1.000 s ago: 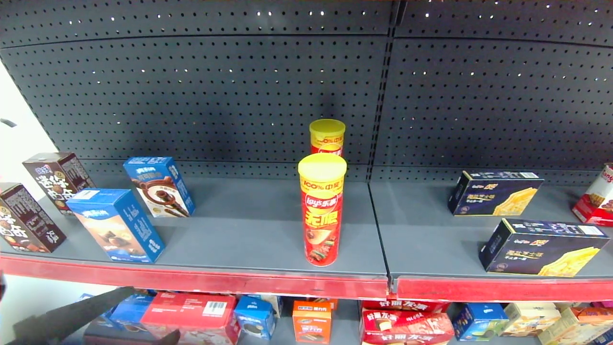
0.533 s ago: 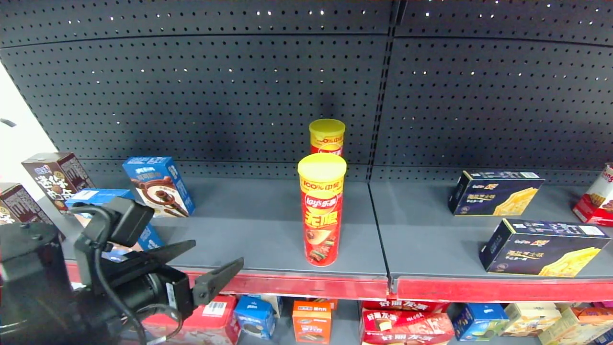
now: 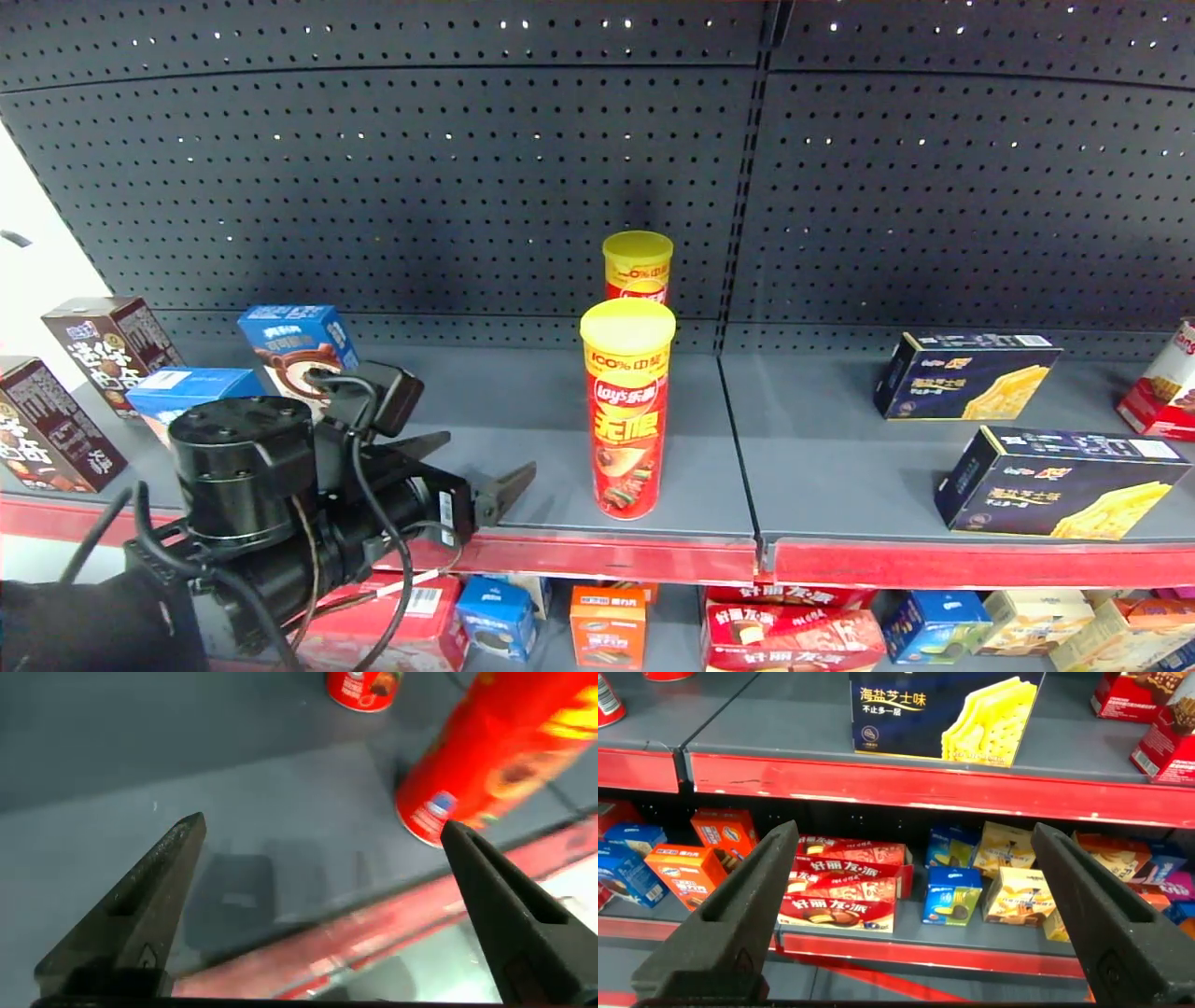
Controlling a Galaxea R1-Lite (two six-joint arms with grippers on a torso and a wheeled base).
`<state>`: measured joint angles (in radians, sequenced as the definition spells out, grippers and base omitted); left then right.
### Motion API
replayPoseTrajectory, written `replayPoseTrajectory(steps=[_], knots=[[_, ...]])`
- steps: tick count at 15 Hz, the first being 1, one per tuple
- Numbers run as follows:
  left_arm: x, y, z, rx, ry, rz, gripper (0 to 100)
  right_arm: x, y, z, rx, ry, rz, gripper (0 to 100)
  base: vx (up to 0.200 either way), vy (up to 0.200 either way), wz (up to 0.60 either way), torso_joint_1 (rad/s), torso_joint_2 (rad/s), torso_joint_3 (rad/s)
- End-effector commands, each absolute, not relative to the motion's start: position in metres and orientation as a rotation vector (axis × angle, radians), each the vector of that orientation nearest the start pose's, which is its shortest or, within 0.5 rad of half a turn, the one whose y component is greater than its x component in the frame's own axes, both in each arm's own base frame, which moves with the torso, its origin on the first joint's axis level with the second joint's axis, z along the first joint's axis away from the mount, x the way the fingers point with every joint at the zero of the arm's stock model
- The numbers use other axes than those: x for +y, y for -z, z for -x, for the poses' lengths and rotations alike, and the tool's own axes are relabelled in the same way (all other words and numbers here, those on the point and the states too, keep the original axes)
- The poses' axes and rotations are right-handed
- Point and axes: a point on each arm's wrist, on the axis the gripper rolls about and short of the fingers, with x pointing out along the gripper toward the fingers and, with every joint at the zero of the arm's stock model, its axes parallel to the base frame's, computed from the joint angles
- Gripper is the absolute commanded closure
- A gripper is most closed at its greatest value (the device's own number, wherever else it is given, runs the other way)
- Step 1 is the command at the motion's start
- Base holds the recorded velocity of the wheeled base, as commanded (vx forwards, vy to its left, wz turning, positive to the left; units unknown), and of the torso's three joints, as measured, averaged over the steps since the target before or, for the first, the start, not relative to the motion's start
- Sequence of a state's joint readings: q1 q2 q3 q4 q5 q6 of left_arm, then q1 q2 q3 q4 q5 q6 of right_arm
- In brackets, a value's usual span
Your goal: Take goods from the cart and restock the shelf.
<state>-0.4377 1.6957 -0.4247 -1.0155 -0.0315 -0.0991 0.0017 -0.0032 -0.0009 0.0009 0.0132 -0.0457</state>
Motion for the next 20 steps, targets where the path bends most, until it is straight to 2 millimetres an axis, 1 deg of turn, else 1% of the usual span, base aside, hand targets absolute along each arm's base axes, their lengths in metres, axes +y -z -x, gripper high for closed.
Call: replayPoseTrajectory(steps=[1, 3, 5, 7, 14, 20], knots=[[-0.120, -0.110, -0.252, 0.308, 0.445, 0.025, 0, 0.000, -0.076, 0.023, -0.002, -0.015, 0.046, 0, 0.000, 0.000, 0.00, 0.000, 0.00, 0.000], [-0.121, -0.109, -0.254, 0.304, 0.448, 0.015, 0, 0.000, -0.075, 0.023, 0.000, -0.015, 0.046, 0, 0.000, 0.000, 0.00, 0.000, 0.00, 0.000], [-0.127, -0.104, -0.264, 0.293, 0.453, 0.007, 0, 0.000, -0.076, 0.023, 0.000, -0.015, 0.046, 0, 0.000, 0.000, 0.00, 0.000, 0.00, 0.000], [-0.131, -0.104, -0.268, 0.270, 0.462, 0.013, 0, 0.000, -0.076, 0.023, 0.000, -0.015, 0.048, 0, 0.000, 0.000, 0.00, 0.000, 0.00, 0.000], [-0.149, -0.101, -0.262, 0.280, 0.521, 0.005, 0, 0.000, -0.076, 0.023, 0.000, -0.017, 0.048, 0, 0.000, 0.000, 0.00, 0.000, 0.00, 0.000], [-0.151, -0.101, -0.262, 0.278, 0.524, 0.006, 0, 0.000, -0.076, 0.023, 0.000, -0.017, 0.048, 0, 0.000, 0.000, 0.00, 0.000, 0.00, 0.000]])
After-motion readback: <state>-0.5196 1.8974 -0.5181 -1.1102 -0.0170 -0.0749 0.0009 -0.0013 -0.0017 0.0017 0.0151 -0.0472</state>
